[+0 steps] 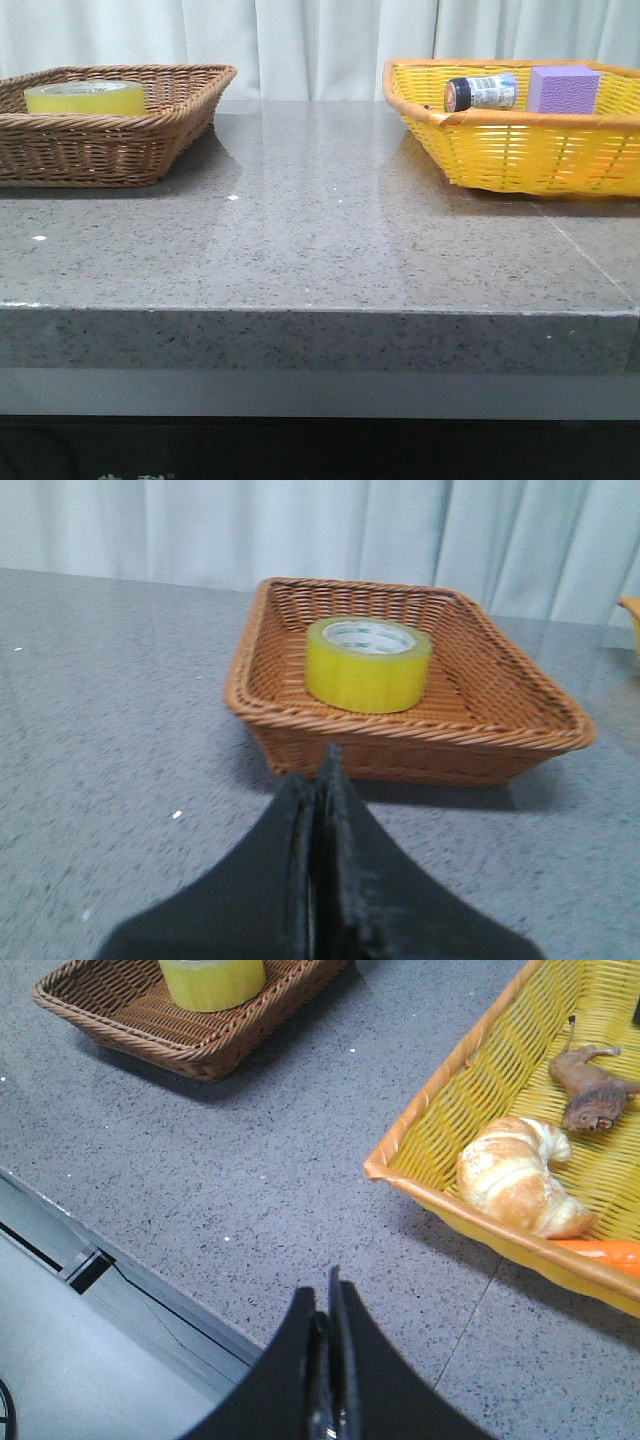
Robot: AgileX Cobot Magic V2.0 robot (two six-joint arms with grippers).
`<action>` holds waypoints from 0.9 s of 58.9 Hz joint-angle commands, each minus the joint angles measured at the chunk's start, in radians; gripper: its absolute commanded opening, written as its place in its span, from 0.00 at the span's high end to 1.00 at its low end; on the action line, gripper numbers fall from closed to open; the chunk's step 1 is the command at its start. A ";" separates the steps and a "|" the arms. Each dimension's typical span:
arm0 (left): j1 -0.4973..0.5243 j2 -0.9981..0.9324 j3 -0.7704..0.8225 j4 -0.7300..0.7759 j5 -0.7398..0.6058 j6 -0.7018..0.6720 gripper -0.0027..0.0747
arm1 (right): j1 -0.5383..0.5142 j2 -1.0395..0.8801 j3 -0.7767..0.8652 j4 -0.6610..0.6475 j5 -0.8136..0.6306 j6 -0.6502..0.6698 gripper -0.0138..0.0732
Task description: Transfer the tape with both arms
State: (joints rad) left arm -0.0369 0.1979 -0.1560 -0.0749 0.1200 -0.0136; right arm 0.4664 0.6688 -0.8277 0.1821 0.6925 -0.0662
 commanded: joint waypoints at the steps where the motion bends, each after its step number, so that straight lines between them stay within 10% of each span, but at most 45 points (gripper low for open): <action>1: 0.020 -0.064 0.049 -0.015 -0.127 0.002 0.99 | -0.003 -0.001 -0.024 0.010 -0.075 -0.003 0.92; 53: -0.006 -0.222 0.203 -0.021 -0.177 0.002 0.99 | -0.003 -0.001 -0.024 0.011 -0.073 -0.003 0.92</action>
State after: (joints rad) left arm -0.0363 -0.0062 0.0083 -0.0878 0.0278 -0.0136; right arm 0.4664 0.6688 -0.8277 0.1821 0.6925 -0.0662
